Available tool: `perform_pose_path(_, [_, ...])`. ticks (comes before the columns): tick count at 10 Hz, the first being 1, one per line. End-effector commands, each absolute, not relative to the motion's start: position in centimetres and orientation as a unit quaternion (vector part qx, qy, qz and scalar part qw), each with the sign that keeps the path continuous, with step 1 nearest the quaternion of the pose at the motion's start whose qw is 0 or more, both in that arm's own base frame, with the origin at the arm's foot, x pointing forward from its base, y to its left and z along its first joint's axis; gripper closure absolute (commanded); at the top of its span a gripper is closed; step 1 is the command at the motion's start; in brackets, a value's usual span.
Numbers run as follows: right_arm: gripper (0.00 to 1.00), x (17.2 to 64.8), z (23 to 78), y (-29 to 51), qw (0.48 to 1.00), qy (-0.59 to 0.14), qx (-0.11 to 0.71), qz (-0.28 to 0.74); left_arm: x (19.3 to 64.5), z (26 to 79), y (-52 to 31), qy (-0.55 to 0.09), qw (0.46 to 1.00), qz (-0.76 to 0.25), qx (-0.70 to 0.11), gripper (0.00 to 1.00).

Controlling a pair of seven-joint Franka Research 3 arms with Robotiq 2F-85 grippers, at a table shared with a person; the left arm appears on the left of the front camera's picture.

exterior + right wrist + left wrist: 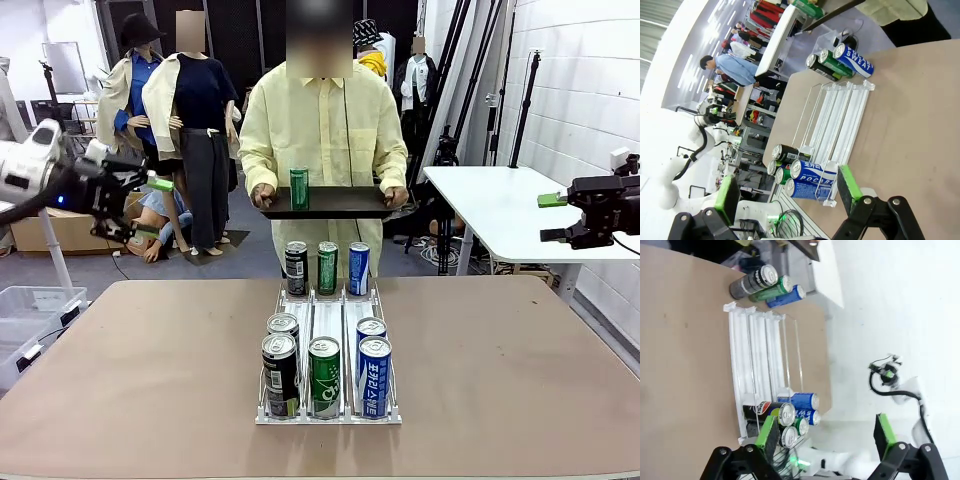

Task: Retrieve and hand over the desired beverage to the person.
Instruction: Pick up another can of the same type that the person held from the Automatic Can Dispenser.

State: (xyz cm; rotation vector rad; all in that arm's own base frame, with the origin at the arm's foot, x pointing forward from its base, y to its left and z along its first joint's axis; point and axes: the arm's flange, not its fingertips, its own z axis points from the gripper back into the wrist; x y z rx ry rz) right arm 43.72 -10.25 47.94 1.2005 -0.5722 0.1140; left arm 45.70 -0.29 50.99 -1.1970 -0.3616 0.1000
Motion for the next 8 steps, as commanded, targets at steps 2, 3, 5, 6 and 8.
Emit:
perform_pose_path(2, [0.0,43.8,48.1,-10.2,0.783,-0.263,0.561,0.054,45.5,48.3,0.4,-0.178,0.771,0.04,-0.61,0.0])
perform_pose_path(3, [0.0,43.8,48.1,-10.2,0.783,-0.263,0.561,0.054,46.0,47.7,0.6,-0.182,0.765,0.032,-0.617,0.0])
perform_pose_path(5, [0.0,43.8,48.1,-10.2,0.783,-0.263,0.561,0.054,45.4,48.0,0.4,-0.173,0.777,0.05,-0.604,0.0])
perform_pose_path(6, [0.0,43.8,48.1,-10.2,0.783,-0.263,0.561,0.054,45.4,48.0,0.4,-0.173,0.777,0.05,-0.604,0.0])
perform_pose_path(8, [0.0,43.8,48.1,-10.2,0.783,-0.263,0.561,0.054,45.4,48.0,0.4,-0.173,0.777,0.05,-0.604,0.0])
